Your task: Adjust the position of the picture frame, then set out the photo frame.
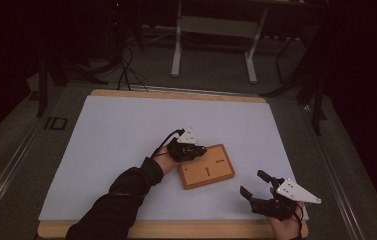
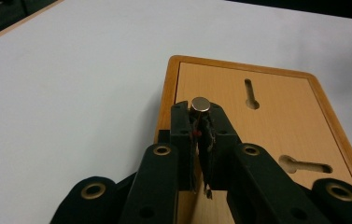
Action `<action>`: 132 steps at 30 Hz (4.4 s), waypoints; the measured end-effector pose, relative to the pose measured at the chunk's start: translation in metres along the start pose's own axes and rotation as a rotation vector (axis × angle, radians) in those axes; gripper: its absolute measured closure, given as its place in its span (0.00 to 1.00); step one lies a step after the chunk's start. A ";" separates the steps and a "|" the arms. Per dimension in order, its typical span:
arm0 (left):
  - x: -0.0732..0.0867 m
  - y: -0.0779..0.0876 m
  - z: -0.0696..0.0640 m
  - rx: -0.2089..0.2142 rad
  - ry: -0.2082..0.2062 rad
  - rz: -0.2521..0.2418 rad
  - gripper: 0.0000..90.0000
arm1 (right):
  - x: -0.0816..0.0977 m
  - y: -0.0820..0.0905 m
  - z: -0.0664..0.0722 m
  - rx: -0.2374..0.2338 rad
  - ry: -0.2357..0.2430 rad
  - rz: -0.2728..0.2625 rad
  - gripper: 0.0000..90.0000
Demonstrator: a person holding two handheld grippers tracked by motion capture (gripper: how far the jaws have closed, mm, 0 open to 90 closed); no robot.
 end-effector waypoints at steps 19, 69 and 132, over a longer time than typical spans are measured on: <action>0.008 -0.021 0.006 0.034 0.021 0.062 0.93 | 0.000 0.000 0.001 -0.008 0.003 0.005 0.15; 0.077 0.034 -0.084 0.012 0.032 0.210 1.00 | -0.002 0.001 0.002 0.006 -0.019 -0.010 0.13; 0.045 0.065 -0.046 0.018 0.147 0.035 0.69 | 0.001 0.000 -0.001 -0.015 -0.003 0.009 0.14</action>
Point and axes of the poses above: each handheld gripper's, and its own axes: y roughly backward along the jaws, x roughly out of its underside, z roughly to its left, the point moved 5 cm from there along -y, roughly forward along the jaws, and after that the axes turned 11 degrees about y, right-handed, at the moved point
